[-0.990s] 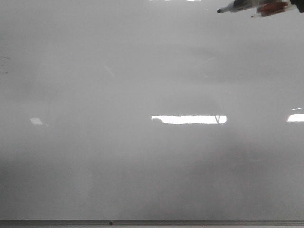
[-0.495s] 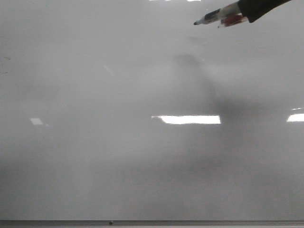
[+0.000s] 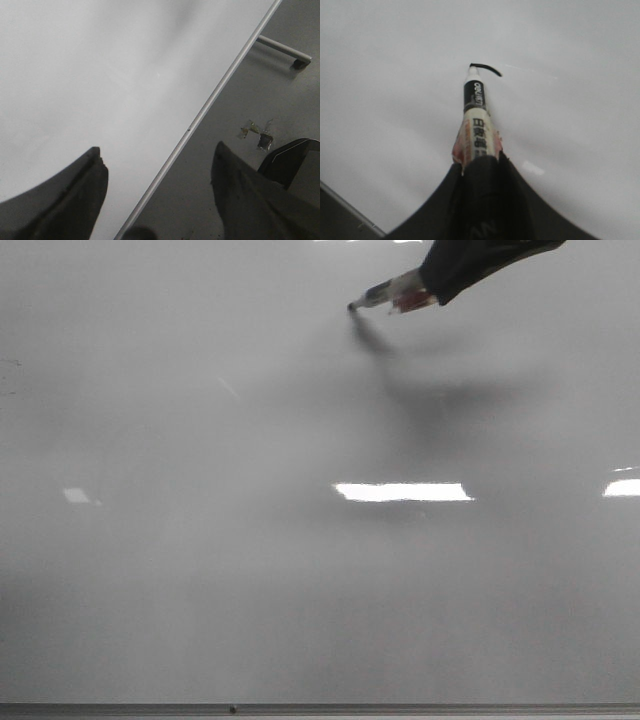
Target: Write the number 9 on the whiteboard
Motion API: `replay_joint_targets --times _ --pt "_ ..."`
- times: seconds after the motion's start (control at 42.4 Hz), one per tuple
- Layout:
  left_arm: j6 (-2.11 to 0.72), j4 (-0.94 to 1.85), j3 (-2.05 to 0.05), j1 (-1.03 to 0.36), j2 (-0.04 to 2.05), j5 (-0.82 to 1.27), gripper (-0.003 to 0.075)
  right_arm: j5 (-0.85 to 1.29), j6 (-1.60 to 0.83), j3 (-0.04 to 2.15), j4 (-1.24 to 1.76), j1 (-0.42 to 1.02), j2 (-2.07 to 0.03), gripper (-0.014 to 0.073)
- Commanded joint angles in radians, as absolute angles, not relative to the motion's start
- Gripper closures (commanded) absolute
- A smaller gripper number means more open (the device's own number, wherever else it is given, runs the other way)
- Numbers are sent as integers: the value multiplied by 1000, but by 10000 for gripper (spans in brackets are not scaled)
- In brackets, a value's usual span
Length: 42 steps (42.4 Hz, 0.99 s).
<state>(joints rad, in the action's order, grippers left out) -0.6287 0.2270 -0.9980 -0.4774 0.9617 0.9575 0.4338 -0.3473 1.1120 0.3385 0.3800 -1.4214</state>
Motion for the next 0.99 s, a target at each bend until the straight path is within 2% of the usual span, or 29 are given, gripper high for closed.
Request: replay_joint_targets --times 0.0,0.283,0.542,0.731,0.967 --pt "-619 253 -1023 -476 948 903 279 456 -347 1145 343 384 -1417 662" --pt "-619 253 -1023 -476 948 888 279 452 -344 1148 299 281 -1346 662" --pt "-619 253 -1023 -476 948 879 279 488 -344 1152 299 281 -1348 662" --pt "-619 253 -1023 -476 948 879 279 607 -344 1106 300 312 -1401 662" --pt "-621 253 -1023 -476 948 875 279 586 -345 1026 308 352 -1450 662"
